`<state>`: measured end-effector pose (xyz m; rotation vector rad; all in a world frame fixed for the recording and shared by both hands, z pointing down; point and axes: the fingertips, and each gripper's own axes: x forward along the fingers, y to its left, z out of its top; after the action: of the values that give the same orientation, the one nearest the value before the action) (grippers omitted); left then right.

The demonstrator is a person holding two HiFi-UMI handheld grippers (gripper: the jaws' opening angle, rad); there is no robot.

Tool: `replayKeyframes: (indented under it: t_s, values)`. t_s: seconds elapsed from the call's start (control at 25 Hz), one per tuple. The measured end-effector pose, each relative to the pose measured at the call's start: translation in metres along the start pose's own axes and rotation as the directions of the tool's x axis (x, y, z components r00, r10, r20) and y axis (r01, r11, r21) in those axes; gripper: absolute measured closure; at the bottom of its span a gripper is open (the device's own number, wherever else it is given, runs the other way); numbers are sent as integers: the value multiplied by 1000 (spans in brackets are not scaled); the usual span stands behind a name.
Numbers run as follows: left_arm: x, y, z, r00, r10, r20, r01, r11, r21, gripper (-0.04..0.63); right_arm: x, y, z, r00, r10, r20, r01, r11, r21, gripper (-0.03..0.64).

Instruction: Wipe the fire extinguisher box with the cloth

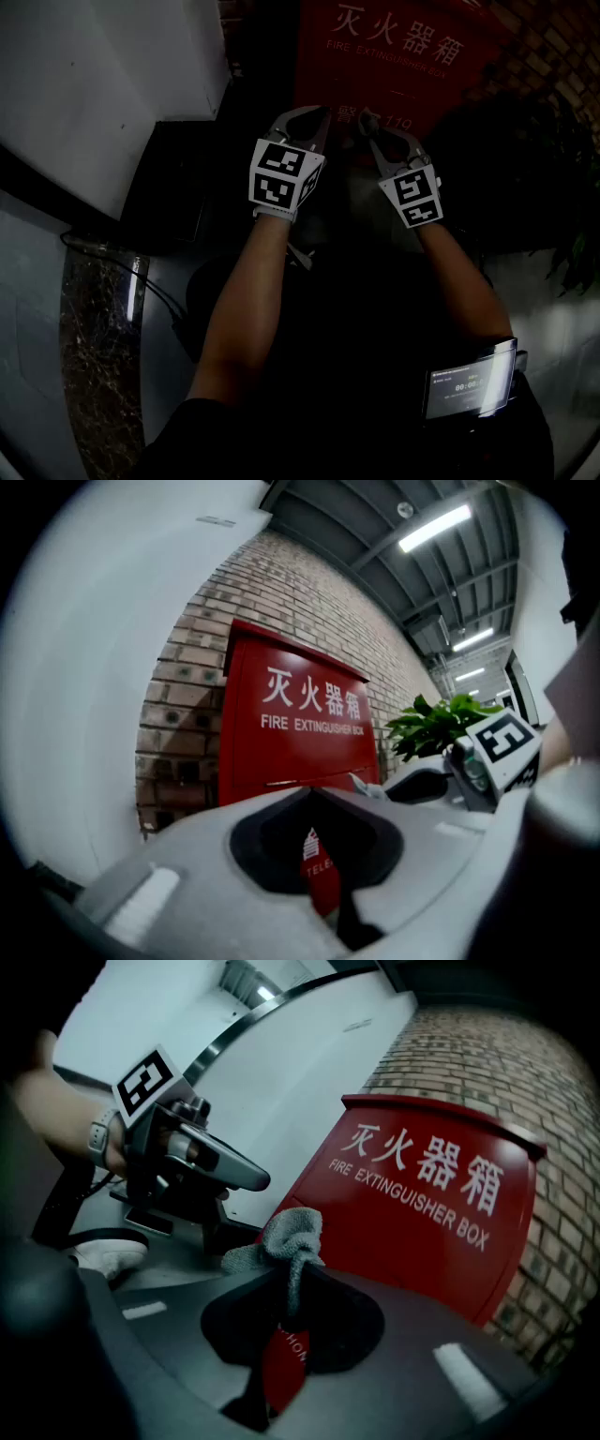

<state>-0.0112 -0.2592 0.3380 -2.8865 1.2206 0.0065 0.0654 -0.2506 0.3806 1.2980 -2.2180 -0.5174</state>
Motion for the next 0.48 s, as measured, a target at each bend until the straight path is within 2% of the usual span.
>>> replayKeyframes:
  t_s: [0.12,0.2,0.36,0.48]
  values:
    - [-7,16,18,999,33,4,-33,999,27,596,8,-19,41,997,-72,-40,64,983,-170,577]
    - [-10,26,27,998,62,7,-62,996,58,597,12,-30,70,992,-115,-50,95,951,-293,577]
    - [-12,35,45,996,84,32,-86,994,70,596,18,-53,130,977,-212,-28,166,834,-526,577]
    - [-10,37,66,995,77,58,-82,994,72,596,24,-68,168,965,-260,-12,195,753,-628,577]
